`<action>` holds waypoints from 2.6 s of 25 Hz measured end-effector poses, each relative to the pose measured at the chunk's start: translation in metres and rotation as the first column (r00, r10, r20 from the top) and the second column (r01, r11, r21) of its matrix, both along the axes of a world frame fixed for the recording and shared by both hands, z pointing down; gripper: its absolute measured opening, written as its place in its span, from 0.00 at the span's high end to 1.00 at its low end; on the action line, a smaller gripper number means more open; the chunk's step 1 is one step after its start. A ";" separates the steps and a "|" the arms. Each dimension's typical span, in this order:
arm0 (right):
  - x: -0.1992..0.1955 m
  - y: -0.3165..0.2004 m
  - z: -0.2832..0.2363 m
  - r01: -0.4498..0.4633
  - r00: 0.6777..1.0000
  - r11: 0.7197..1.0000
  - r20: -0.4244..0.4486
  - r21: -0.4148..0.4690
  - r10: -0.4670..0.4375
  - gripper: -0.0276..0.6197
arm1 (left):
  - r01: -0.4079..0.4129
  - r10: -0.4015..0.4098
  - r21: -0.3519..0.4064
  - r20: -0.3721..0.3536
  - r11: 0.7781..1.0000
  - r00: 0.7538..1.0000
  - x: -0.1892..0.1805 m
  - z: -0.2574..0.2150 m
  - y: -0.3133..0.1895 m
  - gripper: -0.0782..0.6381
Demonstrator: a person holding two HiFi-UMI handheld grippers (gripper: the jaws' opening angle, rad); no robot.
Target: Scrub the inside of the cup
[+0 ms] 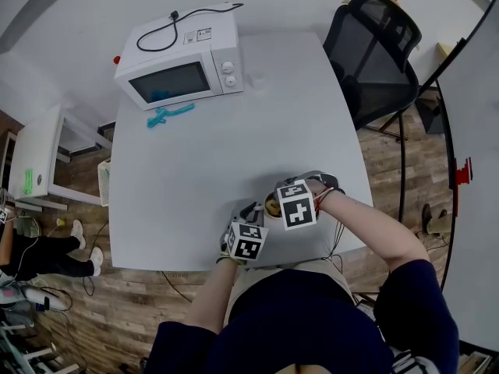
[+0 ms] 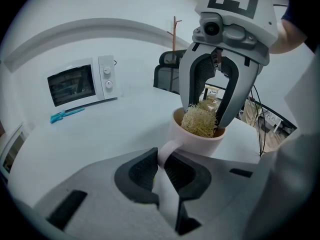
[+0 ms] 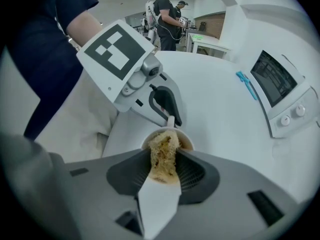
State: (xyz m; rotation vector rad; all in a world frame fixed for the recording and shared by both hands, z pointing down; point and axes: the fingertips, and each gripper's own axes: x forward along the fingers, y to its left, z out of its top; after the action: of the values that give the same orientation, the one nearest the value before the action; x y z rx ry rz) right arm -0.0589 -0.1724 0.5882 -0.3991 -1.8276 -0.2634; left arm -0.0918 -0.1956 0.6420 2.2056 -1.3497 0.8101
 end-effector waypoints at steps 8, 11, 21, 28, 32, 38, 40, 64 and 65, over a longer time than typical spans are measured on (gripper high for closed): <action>0.007 0.002 0.000 -0.036 0.999 0.999 0.021 0.019 0.036 0.71 | -0.017 0.014 0.049 0.053 0.999 0.998 0.005 -0.008 -0.001 0.82; 0.008 0.003 0.000 -0.110 0.993 0.994 0.035 -0.012 0.110 0.71 | -0.009 0.005 0.063 0.065 0.998 0.998 0.006 -0.010 -0.002 0.82; 0.023 0.005 0.008 -0.528 0.842 0.830 0.021 -0.179 0.539 0.71 | 0.049 -0.059 0.118 0.088 0.992 0.994 0.007 -0.020 -0.004 0.83; 0.027 0.001 0.009 -0.745 0.629 0.601 -0.006 -0.289 0.778 0.71 | 0.082 -0.094 0.140 0.082 0.987 0.992 0.007 -0.023 -0.004 0.83; 0.028 -0.001 0.009 -0.824 0.484 0.434 -0.054 -0.364 0.873 0.71 | 0.084 -0.096 0.146 0.080 0.986 0.992 0.008 -0.024 -0.004 0.83; 0.027 -0.002 0.009 -0.877 0.310 0.231 -0.128 -0.421 0.942 0.71 | 0.072 -0.087 0.161 0.085 0.984 0.993 0.007 -0.029 -0.003 0.83; 0.027 -0.002 0.010 -0.885 0.247 0.156 -0.159 -0.439 0.956 0.71 | 0.067 -0.083 0.169 0.089 0.983 0.993 0.007 -0.029 -0.003 0.83; 0.024 0.003 0.012 -0.876 0.224 0.084 -0.247 -0.475 0.943 0.72 | 0.025 -0.046 0.198 0.102 0.980 0.994 0.005 -0.032 0.003 0.83; 0.023 0.004 0.011 -0.872 0.259 0.122 -0.236 -0.475 0.937 0.72 | 0.027 -0.048 0.196 0.101 0.980 0.994 0.005 -0.033 0.003 0.83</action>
State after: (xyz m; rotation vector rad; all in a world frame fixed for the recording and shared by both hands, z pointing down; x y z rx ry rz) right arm -0.0355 -0.1685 0.5995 0.4929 -1.8977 1.1854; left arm -0.0867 -0.1928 0.6093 2.3046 -1.5769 0.8216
